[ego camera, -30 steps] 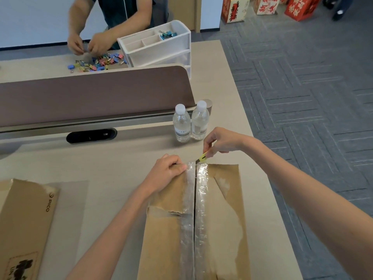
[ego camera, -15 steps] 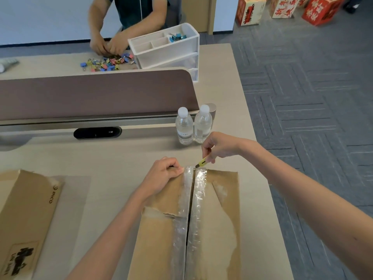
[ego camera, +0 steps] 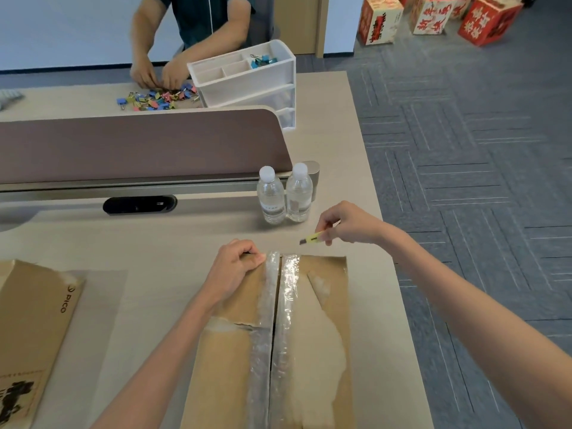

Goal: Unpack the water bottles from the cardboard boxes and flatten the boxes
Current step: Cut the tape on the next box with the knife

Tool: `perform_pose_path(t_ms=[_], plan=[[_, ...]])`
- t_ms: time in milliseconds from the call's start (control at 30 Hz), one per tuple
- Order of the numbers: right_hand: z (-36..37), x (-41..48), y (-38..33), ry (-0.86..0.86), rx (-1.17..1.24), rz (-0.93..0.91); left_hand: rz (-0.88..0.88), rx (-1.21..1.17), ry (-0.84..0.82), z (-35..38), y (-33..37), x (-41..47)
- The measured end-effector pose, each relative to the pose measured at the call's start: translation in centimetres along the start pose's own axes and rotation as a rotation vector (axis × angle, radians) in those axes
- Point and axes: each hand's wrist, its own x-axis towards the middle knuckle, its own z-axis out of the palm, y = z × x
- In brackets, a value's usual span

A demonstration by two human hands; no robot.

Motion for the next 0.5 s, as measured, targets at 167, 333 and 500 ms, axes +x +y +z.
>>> perform_pose_path(t_ms=[167, 333, 500], plan=[[1.2, -0.4, 0.1, 0.283, 0.1, -0.062, -0.061, -0.044, 0.088, -0.1, -0.1, 1.0], [4.4, -2.1, -0.4, 0.517, 0.244, -0.046, -0.034, -0.002, 0.114, -0.1, -0.3, 0.9], [8.0, -5.2, 1.1, 0.615, 0.3, 0.046, 0.11, 0.153, 0.186, 0.7, -0.2, -0.1]])
